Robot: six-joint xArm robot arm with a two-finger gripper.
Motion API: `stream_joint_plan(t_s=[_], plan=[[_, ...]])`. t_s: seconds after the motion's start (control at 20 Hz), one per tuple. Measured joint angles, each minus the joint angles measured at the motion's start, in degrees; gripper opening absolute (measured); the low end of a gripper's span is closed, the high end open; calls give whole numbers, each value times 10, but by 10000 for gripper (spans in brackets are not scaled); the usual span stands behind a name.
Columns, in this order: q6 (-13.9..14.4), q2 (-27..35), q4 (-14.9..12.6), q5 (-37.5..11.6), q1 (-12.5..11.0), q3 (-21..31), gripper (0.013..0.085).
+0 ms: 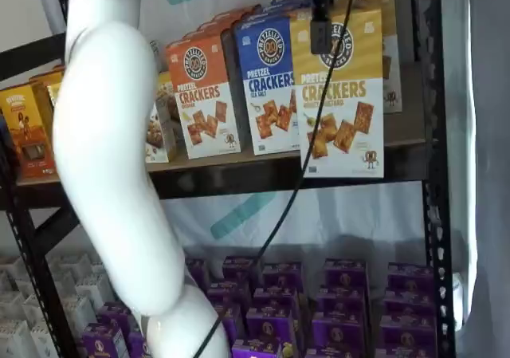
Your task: Retrieve the yellow and white box located on the top shelf, the sixth one from the left
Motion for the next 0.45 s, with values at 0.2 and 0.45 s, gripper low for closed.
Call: stream_joint_plan(t_s=[0.2,0.45], plan=[[-11,-20,-6,4,-8,24,650],[-23,-36,-13,5,-16,46,650]])
